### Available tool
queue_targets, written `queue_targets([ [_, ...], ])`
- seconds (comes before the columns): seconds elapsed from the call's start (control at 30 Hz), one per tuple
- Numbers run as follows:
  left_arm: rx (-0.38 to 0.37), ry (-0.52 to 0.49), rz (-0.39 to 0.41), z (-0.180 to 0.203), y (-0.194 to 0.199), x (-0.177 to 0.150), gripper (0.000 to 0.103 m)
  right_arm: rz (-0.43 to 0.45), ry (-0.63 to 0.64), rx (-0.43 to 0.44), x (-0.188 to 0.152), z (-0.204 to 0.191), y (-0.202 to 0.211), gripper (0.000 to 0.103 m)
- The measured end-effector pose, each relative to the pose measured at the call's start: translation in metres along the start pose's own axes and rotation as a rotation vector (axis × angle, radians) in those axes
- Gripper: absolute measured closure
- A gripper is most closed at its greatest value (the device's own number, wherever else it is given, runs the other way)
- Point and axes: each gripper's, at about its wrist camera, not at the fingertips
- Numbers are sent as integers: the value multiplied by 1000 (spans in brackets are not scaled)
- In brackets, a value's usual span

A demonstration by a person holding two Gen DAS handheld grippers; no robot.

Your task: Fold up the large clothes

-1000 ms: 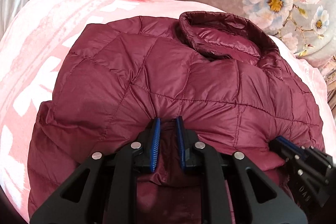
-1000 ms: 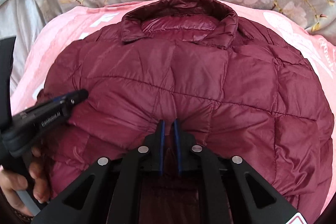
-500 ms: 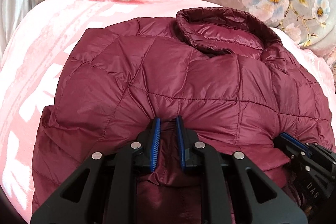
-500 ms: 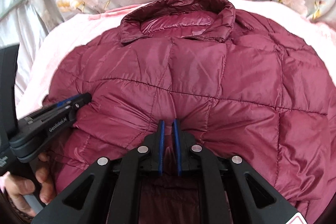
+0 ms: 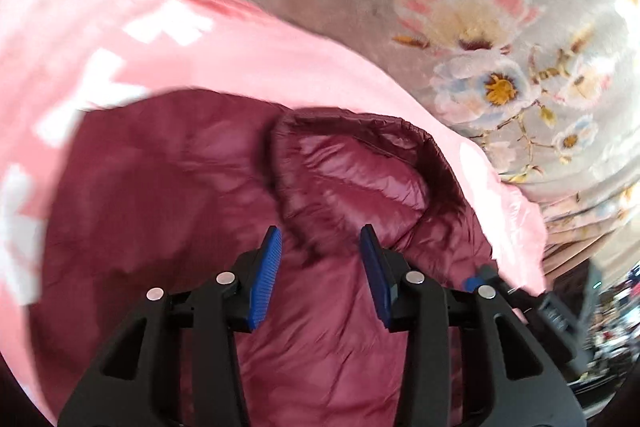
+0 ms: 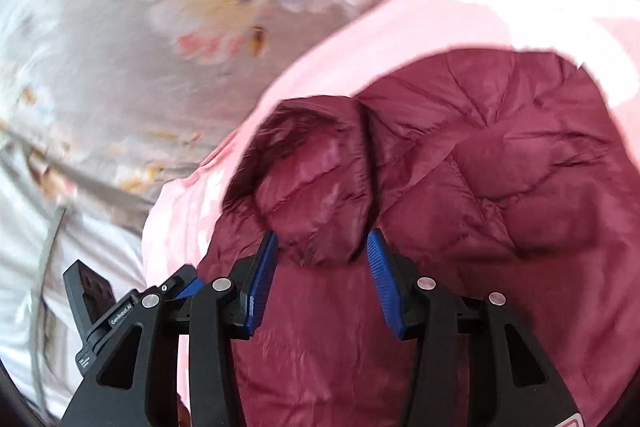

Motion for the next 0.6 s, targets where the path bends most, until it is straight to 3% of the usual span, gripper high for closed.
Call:
queue_targets([
  [0.1,-18,87,-70,-3,-38,5,68,-26,-60,1,2,14,-21,60],
  [0.13,-13,98,-82,-3,-45,4,74,-34,-57,5,2,15,-24,67],
  [0.17,-3,92,-83,-2,-50,4,91,-50,-29,14,3,11,-30,91],
  [0.2,7,80,-78,-2,-51,3,94,-57,2,9,2,6,-30,95],
  [0.3,61,2,-7,1,-41,-3,97,0,136,-17,-3,-18,-11,96],
  [0.43,91,-35,6,-13,-51,-18,98,-20,278,-170,-17,-19,-9,96],
  [0.5,79,-33,13,-20,-61,-23,98,-61,265,-219,-21,-1,-21,97],
  [0.6,97,-77,68,-17,-63,-32,97,-70,278,-224,-26,12,-29,98],
])
Point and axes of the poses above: each gripper's, at about its wrist camera, not at the fingertips, and y roughly against the way its jaws point, z to its right, x to its top, and after that the axes turned 10 degrees about x, right-handed
